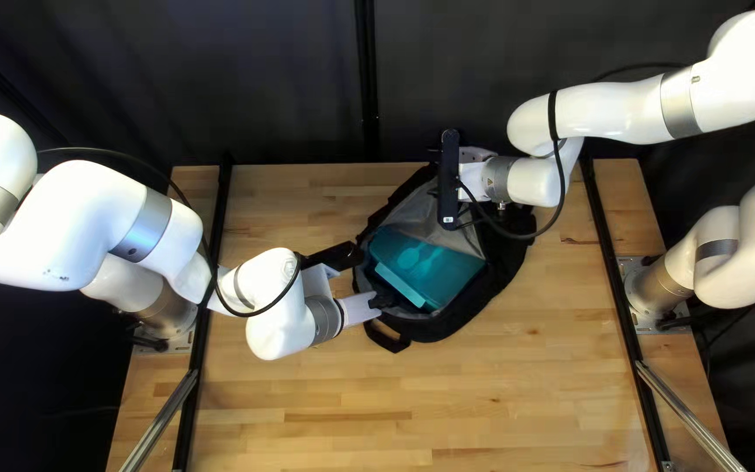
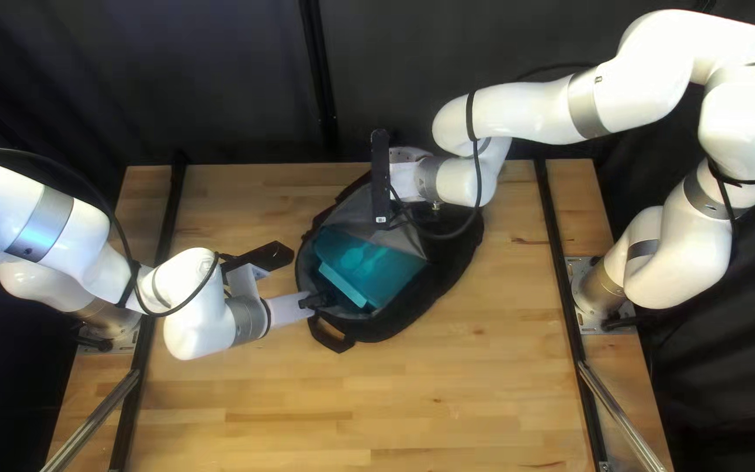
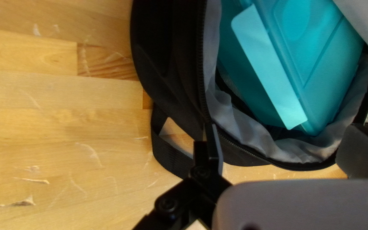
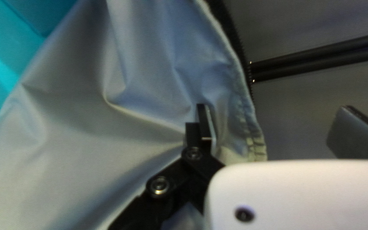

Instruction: Remove a lunch box from a kids backpack

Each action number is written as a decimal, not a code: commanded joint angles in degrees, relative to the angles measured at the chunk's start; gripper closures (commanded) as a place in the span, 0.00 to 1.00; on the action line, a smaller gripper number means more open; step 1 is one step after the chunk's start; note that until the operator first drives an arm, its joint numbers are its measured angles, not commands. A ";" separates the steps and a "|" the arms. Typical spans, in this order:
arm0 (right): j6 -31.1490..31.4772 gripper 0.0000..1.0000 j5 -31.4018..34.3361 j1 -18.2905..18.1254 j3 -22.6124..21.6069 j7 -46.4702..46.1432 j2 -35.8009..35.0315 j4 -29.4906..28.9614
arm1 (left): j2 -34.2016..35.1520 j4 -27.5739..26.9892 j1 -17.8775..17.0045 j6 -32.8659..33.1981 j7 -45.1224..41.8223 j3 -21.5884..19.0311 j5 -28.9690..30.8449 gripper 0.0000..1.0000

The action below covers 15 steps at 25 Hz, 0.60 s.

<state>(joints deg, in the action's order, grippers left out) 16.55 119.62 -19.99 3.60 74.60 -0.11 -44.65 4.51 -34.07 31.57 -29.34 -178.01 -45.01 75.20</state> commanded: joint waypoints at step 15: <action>0.20 0.00 3.03 -0.04 0.06 2.41 0.79 1.27 | 0.00 0.00 0.00 0.00 0.00 0.00 0.00 0.00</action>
<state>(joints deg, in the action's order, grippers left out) 16.75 122.65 -20.04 3.66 77.02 0.68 -43.38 4.51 -34.07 31.57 -29.34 -178.01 -45.01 75.20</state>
